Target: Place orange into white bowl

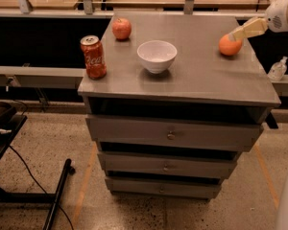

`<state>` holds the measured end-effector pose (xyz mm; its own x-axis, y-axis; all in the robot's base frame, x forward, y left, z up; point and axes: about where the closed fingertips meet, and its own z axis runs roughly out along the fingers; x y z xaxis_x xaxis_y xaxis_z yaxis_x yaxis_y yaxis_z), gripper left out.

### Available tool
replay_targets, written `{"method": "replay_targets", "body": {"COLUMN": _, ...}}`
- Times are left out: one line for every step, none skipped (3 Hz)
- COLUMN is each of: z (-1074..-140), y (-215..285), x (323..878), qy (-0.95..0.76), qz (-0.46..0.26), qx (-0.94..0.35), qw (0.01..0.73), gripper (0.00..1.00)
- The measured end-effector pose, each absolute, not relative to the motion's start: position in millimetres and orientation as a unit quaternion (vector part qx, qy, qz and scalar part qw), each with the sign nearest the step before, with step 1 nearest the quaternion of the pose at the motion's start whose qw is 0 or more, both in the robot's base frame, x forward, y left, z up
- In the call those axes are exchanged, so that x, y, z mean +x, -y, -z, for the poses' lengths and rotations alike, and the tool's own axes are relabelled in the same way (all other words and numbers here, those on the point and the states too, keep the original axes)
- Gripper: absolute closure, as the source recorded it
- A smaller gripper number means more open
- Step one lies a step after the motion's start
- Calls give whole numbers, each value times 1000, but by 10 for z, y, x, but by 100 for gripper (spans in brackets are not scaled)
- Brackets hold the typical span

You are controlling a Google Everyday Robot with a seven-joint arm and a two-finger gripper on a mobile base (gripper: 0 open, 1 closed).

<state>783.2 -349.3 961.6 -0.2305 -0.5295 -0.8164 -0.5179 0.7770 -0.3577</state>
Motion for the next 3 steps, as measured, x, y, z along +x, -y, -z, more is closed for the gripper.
{"method": "replay_targets", "body": {"z": -9281, "y": 3438, "x": 8030, "qy": -797, "qz": -12, "qx": -322, "qw": 511, "gripper": 0}}
{"method": "replay_targets", "body": {"z": -9016, "y": 3360, "x": 8166, "qy": -805, "qz": -27, "qx": -320, "qw": 499, "gripper": 0}}
{"method": "replay_targets", "body": {"z": -8811, "y": 3390, "x": 8233, "qy": -817, "qz": -34, "qx": -310, "qw": 485, "gripper": 18}}
